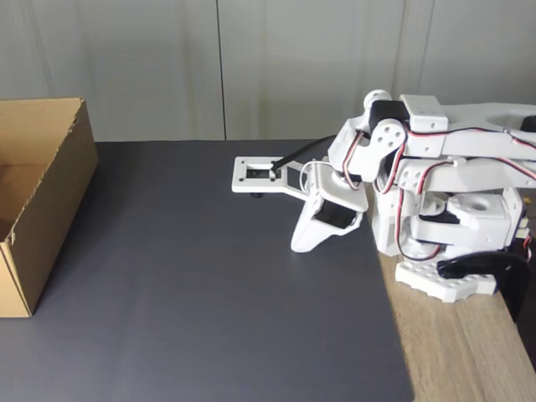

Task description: Grasp a ball and put it in the box.

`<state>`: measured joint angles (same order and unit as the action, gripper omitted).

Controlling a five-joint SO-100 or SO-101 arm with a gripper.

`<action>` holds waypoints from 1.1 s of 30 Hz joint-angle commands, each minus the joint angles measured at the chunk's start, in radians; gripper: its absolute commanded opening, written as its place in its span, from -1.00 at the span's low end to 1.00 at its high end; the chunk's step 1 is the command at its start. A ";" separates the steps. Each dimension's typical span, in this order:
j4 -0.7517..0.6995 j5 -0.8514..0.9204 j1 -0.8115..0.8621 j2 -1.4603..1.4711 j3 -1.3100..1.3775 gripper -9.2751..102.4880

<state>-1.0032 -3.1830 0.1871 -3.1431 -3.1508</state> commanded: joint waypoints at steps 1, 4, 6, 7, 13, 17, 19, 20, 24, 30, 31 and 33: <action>-0.054 -0.011 -0.014 0.012 0.005 -0.84; -0.086 -0.014 -0.026 0.012 0.005 -0.84; -0.104 -0.005 -0.026 0.012 0.005 -0.83; -0.104 0.006 -0.026 0.012 0.005 -0.83; -0.112 0.046 -0.028 0.012 0.005 -0.83; -0.121 0.089 -0.028 0.012 0.005 -0.83; -0.121 0.091 -0.028 0.012 0.005 -0.83; -0.121 0.091 -0.028 0.012 0.005 -0.83; -0.121 0.091 -0.028 0.012 0.005 -0.83; -0.121 0.091 -0.028 0.012 0.005 -0.83; -0.121 0.091 -0.028 0.012 0.005 -0.83; -0.121 0.091 -0.028 0.012 0.005 -0.83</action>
